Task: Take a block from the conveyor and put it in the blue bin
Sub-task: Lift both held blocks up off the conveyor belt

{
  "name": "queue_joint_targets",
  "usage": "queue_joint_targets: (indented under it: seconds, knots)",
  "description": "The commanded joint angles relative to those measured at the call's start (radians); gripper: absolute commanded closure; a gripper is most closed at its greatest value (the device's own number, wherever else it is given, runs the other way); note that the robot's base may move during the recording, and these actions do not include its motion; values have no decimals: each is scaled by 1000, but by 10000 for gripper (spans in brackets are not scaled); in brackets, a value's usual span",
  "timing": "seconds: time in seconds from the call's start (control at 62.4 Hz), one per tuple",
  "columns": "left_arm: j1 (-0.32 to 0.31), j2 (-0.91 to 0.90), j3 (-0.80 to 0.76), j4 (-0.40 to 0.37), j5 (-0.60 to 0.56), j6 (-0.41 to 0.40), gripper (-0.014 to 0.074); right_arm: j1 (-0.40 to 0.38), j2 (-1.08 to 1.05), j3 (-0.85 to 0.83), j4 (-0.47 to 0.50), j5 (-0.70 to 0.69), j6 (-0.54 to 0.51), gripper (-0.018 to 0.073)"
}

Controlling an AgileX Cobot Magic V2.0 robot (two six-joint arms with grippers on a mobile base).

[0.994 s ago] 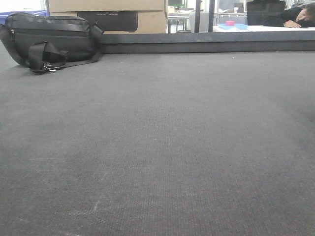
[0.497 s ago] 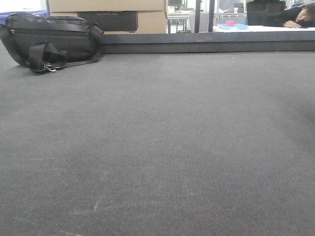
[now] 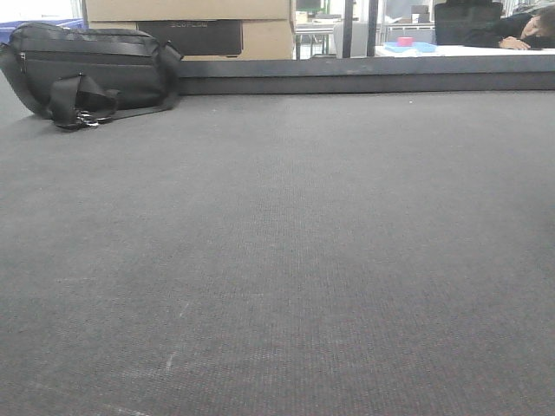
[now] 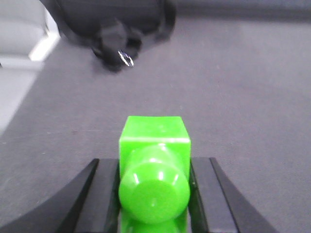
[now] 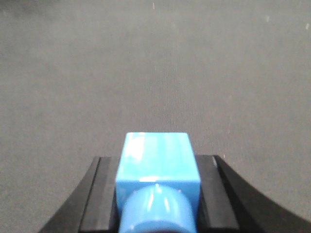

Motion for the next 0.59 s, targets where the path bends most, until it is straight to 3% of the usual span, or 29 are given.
queue_joint_targets:
  seconds: [0.0,0.24,0.577]
  knots:
    - [-5,-89,107,-10,-103,-4,708,0,-40,60,-5,-128,-10,713]
    - [-5,-299,203,-10,-181,-4,708,0,-76,77,-5,-313,-10,713]
    - [-5,-545,203,-10,-169,-4,708,0,-281,64,-5,-190,-10,713]
